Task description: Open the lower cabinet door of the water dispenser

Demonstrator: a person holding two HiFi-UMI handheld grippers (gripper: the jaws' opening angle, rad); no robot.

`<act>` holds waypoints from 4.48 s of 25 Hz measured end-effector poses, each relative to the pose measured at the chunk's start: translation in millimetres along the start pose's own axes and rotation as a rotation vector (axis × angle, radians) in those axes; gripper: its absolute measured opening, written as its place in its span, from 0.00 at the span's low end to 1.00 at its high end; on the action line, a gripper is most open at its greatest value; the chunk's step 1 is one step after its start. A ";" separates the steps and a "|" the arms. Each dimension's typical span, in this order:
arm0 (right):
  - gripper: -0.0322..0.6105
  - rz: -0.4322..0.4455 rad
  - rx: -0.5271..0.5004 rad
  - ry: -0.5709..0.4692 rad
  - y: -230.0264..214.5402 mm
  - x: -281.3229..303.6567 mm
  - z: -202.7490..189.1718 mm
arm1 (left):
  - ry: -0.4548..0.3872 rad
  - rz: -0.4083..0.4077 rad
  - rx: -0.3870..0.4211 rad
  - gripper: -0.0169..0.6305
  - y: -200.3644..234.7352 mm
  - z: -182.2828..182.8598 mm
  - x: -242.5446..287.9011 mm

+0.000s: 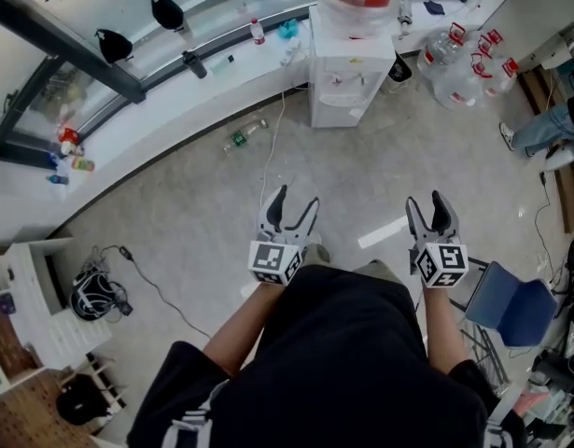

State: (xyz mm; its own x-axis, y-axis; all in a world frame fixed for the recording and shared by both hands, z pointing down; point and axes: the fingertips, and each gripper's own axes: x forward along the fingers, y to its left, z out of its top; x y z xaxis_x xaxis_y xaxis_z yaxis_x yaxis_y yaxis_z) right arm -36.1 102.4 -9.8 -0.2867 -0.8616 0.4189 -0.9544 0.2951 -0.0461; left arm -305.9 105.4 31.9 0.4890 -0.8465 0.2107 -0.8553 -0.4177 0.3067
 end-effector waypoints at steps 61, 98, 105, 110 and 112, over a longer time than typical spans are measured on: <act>0.42 -0.017 0.111 0.038 -197.8 236.7 21.0 | 0.129 -0.213 0.025 0.47 -24.1 11.6 333.1; 0.42 0.198 0.129 -0.010 -240.7 502.8 -342.6 | 0.231 -0.399 0.189 0.47 11.2 -323.6 490.4; 0.42 0.197 0.125 -0.030 -241.5 565.2 -412.1 | 0.230 -0.445 0.145 0.47 44.3 -364.4 522.1; 0.42 0.245 0.213 -0.086 -241.3 611.7 -426.9 | 0.224 -0.463 0.103 0.47 62.7 -375.3 543.1; 0.42 0.253 0.210 -0.101 -243.9 626.3 -433.5 | 0.213 -0.472 0.112 0.47 65.2 -379.5 548.9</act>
State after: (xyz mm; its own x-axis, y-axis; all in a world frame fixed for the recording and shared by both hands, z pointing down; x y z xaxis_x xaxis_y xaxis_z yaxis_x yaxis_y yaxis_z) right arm 53.5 -330.1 657.0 -0.5136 -0.8115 0.2785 -0.8452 0.4227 -0.3270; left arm -28.2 -261.1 519.7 0.8393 -0.4765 0.2615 -0.5409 -0.7798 0.3152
